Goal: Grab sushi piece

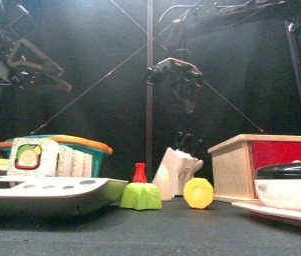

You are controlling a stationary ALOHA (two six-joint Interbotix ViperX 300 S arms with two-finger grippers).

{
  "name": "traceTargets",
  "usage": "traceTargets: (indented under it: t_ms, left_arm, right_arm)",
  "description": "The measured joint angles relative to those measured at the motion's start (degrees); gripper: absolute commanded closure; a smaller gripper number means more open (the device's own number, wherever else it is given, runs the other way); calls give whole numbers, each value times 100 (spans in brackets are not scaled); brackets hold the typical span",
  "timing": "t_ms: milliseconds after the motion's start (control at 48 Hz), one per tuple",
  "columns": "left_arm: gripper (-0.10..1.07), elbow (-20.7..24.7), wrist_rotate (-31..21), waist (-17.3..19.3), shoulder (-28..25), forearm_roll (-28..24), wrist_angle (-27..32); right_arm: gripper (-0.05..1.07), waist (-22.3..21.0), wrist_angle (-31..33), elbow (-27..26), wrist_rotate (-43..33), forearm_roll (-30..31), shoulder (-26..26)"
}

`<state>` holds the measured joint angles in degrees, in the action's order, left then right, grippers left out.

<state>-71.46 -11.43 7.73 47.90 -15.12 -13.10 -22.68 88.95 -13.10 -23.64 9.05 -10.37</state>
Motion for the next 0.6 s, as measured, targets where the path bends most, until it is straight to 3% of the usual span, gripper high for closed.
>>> traceTargets:
  t_ms: [188, 604]
  left_arm:
    - [5, 0, 0, 9, 0, 9, 0]
    - [5, 0, 9, 0, 0, 0, 0]
  right_arm:
    - [32, 255, -272, 457, -220, 185, 501]
    - [32, 1644, -2303, 1978, -1178, 694, 1538]
